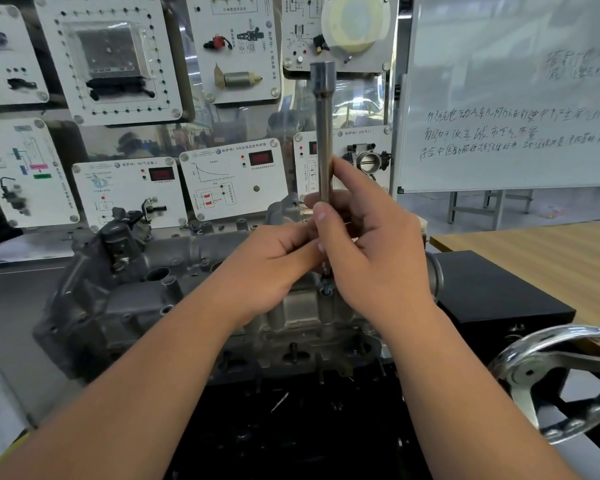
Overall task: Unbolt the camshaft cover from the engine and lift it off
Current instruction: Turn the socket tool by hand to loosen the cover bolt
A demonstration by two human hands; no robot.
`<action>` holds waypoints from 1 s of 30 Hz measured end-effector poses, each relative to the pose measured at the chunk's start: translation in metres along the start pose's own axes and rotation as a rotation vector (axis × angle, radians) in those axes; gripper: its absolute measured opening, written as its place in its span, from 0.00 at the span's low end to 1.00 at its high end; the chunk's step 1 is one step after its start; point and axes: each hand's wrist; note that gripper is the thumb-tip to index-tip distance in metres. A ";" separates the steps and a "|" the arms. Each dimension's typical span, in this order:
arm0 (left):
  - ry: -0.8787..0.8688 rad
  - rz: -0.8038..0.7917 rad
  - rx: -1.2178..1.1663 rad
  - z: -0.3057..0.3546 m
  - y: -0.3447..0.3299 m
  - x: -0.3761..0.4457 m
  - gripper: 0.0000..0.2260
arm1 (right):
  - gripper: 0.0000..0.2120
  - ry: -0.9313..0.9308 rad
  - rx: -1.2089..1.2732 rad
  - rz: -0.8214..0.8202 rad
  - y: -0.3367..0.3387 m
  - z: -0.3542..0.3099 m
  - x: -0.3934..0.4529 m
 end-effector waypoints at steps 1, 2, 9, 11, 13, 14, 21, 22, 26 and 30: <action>0.000 0.001 0.005 0.000 0.000 0.000 0.14 | 0.23 -0.013 0.007 -0.011 0.001 0.000 0.001; -0.003 0.002 0.003 0.000 -0.001 0.000 0.14 | 0.22 -0.023 0.013 -0.022 0.001 0.000 0.001; -0.034 0.056 -0.001 -0.003 -0.003 0.001 0.17 | 0.14 0.030 -0.082 0.028 0.004 -0.004 0.003; -0.022 0.042 -0.014 -0.003 -0.001 0.000 0.16 | 0.13 0.033 -0.067 0.004 0.004 -0.003 0.002; 0.000 0.024 -0.014 -0.003 0.000 0.000 0.16 | 0.14 0.028 -0.020 -0.020 0.004 -0.003 0.001; 0.011 0.016 -0.011 -0.002 0.000 -0.001 0.16 | 0.16 0.021 0.003 -0.025 0.004 -0.003 0.001; -0.017 0.063 0.006 -0.003 -0.003 0.001 0.19 | 0.26 0.014 0.076 -0.046 0.002 0.000 0.002; -0.022 0.066 0.004 -0.004 -0.004 0.002 0.20 | 0.25 0.013 0.078 -0.053 0.002 0.001 0.002; -0.032 0.057 0.021 -0.004 -0.004 0.002 0.22 | 0.22 -0.006 0.014 -0.002 0.003 0.001 0.003; -0.034 0.071 0.012 -0.004 -0.002 0.001 0.17 | 0.17 -0.003 -0.038 0.084 0.000 -0.001 0.000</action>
Point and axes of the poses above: each hand's wrist, its own x-axis towards the middle knuckle, its own y-axis out of the back of the hand, z = x × y, and after that the axes turned 9 degrees about -x, right-handed
